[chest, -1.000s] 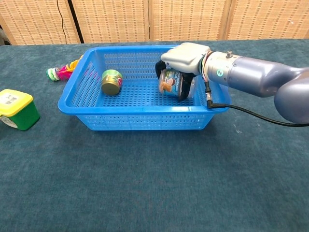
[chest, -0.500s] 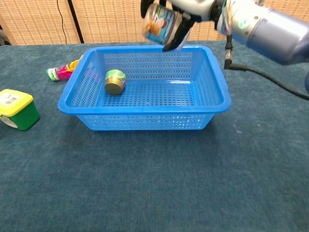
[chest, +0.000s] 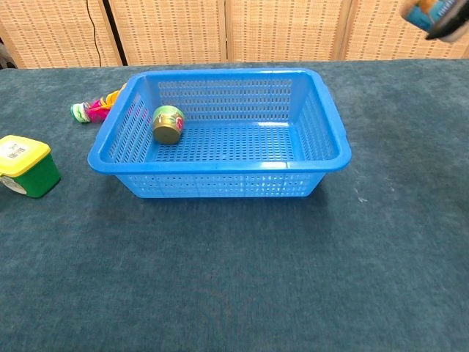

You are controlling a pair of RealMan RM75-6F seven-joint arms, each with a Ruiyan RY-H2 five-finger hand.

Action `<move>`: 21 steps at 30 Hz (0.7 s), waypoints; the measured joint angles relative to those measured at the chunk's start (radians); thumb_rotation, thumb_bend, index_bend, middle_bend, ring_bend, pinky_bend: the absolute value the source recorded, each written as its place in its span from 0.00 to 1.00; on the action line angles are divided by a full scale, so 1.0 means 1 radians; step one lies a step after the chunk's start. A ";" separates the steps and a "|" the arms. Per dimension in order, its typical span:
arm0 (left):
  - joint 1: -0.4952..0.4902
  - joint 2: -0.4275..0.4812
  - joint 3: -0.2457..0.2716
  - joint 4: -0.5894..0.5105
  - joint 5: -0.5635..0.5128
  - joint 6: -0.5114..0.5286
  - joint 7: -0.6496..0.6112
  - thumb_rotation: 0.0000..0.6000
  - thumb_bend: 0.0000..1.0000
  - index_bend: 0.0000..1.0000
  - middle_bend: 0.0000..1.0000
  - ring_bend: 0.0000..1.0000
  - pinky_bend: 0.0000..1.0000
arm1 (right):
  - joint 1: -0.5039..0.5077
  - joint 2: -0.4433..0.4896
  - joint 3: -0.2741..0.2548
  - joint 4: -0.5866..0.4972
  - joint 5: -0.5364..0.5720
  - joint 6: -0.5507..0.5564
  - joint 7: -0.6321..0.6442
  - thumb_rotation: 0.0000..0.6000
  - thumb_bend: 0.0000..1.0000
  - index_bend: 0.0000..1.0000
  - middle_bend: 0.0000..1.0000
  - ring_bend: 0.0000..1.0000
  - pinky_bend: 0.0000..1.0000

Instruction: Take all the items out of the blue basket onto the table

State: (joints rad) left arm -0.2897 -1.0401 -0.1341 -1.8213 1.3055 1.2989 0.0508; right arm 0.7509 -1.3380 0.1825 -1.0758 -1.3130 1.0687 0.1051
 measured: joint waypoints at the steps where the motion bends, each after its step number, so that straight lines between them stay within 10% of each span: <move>1: -0.005 -0.004 0.000 0.002 0.001 -0.008 0.000 1.00 0.07 0.00 0.00 0.00 0.00 | -0.015 0.005 -0.017 0.018 0.003 -0.030 0.029 1.00 0.38 0.59 0.59 0.55 0.61; 9: -0.045 -0.028 -0.012 0.012 -0.016 -0.060 0.009 1.00 0.07 0.00 0.00 0.00 0.00 | -0.064 0.030 -0.097 0.043 -0.017 -0.158 0.148 1.00 0.38 0.48 0.47 0.44 0.56; 14: -0.059 -0.033 -0.016 0.011 -0.044 -0.087 0.021 1.00 0.07 0.00 0.00 0.00 0.00 | -0.059 0.036 -0.124 0.013 -0.050 -0.227 0.216 1.00 0.05 0.10 0.08 0.09 0.30; 21: -0.097 -0.027 -0.026 -0.005 -0.047 -0.129 0.040 1.00 0.07 0.00 0.00 0.00 0.00 | -0.033 0.082 -0.141 -0.083 -0.089 -0.332 0.386 1.00 0.00 0.00 0.00 0.00 0.01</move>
State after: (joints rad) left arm -0.3862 -1.0671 -0.1605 -1.8263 1.2588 1.1696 0.0908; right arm 0.7176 -1.2562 0.0411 -1.1585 -1.4023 0.7369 0.4909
